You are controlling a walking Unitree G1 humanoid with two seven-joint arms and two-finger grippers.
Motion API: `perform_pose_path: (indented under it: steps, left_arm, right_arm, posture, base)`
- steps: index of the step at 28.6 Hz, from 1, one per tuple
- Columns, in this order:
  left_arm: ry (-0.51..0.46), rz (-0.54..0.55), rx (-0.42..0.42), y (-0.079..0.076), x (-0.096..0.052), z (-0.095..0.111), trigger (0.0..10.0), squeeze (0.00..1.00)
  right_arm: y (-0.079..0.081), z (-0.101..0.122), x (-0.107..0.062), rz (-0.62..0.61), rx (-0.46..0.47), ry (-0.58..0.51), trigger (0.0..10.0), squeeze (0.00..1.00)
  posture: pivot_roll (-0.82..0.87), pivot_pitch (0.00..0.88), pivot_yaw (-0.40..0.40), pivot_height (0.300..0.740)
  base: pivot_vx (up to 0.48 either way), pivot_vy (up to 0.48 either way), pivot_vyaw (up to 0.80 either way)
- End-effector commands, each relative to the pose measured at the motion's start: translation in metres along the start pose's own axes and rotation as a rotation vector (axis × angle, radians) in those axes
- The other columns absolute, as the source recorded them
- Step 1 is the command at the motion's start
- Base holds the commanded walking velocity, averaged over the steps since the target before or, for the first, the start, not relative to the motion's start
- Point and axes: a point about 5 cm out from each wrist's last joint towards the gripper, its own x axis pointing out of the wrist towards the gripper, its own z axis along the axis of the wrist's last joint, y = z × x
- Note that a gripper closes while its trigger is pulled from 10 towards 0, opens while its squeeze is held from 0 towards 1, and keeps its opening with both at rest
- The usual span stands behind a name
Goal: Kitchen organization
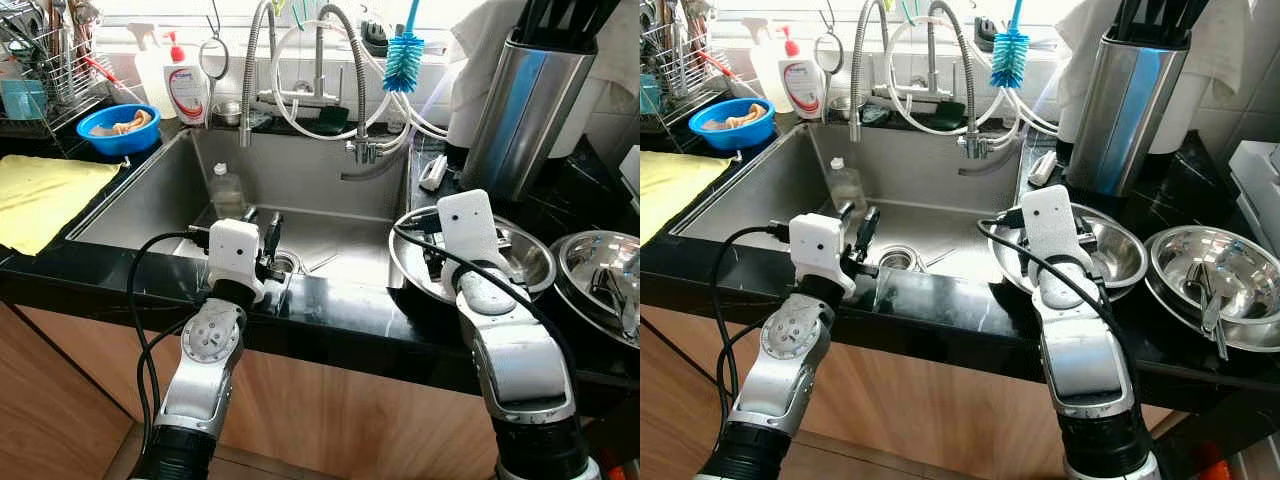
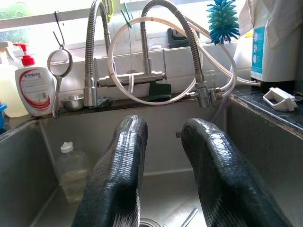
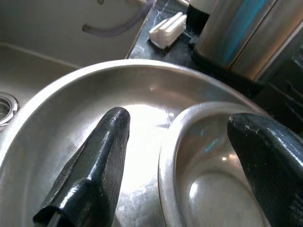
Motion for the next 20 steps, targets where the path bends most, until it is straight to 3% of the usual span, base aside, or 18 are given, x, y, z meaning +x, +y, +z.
perform_pose_path:
  steps: [1, 17, 18, 19, 20]
  left_arm:
    - [0.006, -0.003, -0.006, 0.001, -0.001, -0.001, 10.0, 0.0]
    - [0.011, -0.016, -0.007, 0.001, 0.001, -0.001, 10.0, 0.0]
    - [0.011, -0.017, -0.007, 0.001, 0.001, -0.001, 10.0, 0.0]
    - [0.011, -0.018, -0.007, 0.001, 0.001, -0.001, 10.0, 0.0]
    - [0.012, -0.019, -0.006, 0.001, 0.001, -0.001, 10.0, 0.0]
  right_arm:
    - [-0.002, 0.0, -0.003, -0.005, 0.029, 0.003, 10.0, 0.0]
    - [-0.006, -0.01, 0.001, -0.004, 0.144, 0.073, 10.0, 0.0]
    - [-0.007, -0.01, 0.002, -0.006, 0.146, 0.072, 6.7, 0.0]
    - [-0.007, -0.01, 0.002, -0.007, 0.148, 0.071, 0.0, 0.0]
    - [-0.008, -0.01, 0.002, -0.009, 0.15, 0.07, 0.0, 0.0]
  posture:
    - [-0.12, 0.0, 0.018, 0.74]
    - [-0.12, 0.0, 0.022, 0.74]
    - [-0.12, 0.0, 0.022, 0.74]
    - [-0.12, 0.0, 0.024, 0.74]
    - [-0.12, 0.0, 0.023, 0.74]
  base:
    - [0.0, 0.0, 0.0]
    - [0.0, 0.0, 0.0]
    - [0.0, 0.0, 0.0]
    - [0.0, 0.0, 0.0]
    - [0.0, 0.0, 0.0]
